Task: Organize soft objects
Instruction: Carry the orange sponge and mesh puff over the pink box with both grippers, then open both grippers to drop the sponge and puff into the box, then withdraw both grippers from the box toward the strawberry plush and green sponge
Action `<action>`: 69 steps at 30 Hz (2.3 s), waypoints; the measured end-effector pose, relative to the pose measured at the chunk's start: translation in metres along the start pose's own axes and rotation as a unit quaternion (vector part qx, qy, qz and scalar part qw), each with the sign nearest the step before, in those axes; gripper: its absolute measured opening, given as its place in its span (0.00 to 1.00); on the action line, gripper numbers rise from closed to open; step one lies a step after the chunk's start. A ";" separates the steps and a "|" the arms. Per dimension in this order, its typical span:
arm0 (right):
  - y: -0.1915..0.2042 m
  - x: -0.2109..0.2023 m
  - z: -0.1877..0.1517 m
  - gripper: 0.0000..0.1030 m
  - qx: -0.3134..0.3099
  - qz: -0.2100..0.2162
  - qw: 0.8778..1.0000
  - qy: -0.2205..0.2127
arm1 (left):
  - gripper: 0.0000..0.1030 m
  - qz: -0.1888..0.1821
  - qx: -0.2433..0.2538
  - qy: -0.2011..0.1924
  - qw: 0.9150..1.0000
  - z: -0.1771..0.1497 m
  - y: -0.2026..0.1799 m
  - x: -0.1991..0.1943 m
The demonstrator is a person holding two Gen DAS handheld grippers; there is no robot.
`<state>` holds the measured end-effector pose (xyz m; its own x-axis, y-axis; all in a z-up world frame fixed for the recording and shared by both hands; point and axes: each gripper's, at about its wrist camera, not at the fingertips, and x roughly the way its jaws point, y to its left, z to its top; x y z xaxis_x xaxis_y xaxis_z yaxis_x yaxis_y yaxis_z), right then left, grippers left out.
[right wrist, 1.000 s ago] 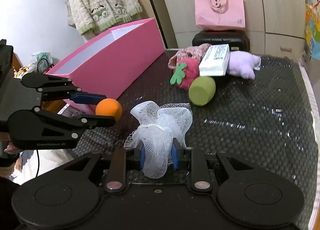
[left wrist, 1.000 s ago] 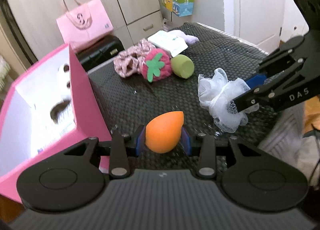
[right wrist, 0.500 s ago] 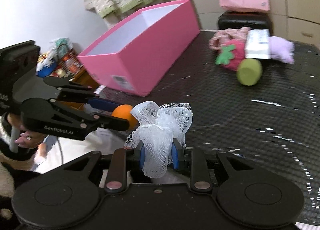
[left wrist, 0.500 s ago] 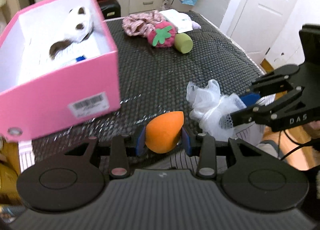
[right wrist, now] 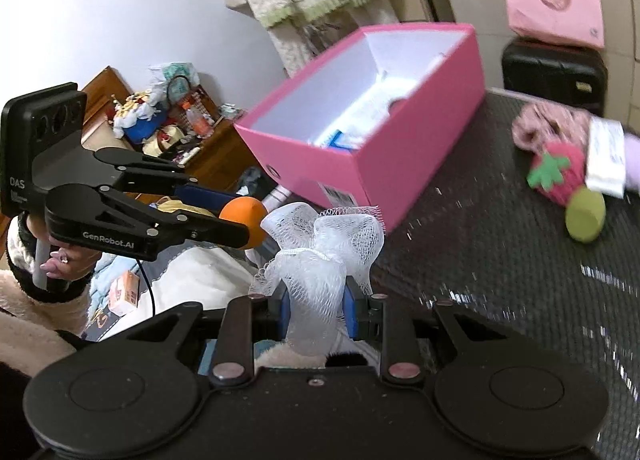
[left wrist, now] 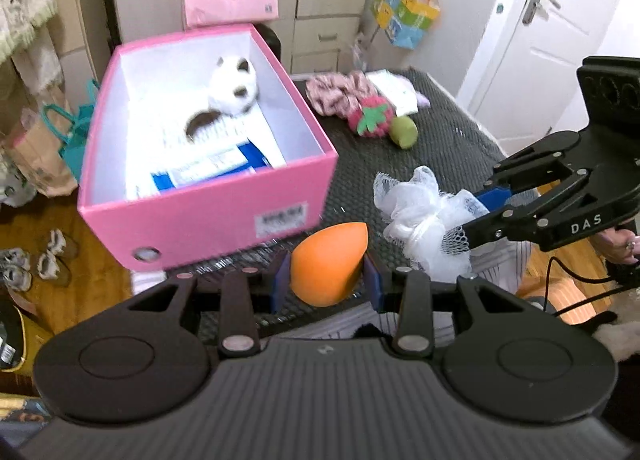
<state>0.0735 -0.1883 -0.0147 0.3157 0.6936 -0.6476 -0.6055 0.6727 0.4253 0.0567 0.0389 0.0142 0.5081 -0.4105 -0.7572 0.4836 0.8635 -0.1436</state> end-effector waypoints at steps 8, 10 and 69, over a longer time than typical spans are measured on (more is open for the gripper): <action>0.017 -0.006 0.047 0.30 -0.034 -0.001 0.999 -0.023 | 0.37 -0.017 0.002 -0.051 0.999 0.025 0.019 -0.023; 0.019 -0.006 0.060 0.30 -0.047 -0.005 0.998 -0.034 | 0.37 -0.016 0.003 -0.060 0.998 0.036 0.025 -0.022; 0.018 -0.011 0.135 0.64 -0.143 -0.112 0.980 -0.078 | 0.63 0.024 -0.013 -0.086 0.996 0.119 0.058 0.008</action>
<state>0.1574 -0.1489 0.0856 0.5595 0.5822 -0.5899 -0.6807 0.7289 0.0738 0.1740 0.0512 0.0762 0.6458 -0.4099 -0.6442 0.4375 0.8901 -0.1278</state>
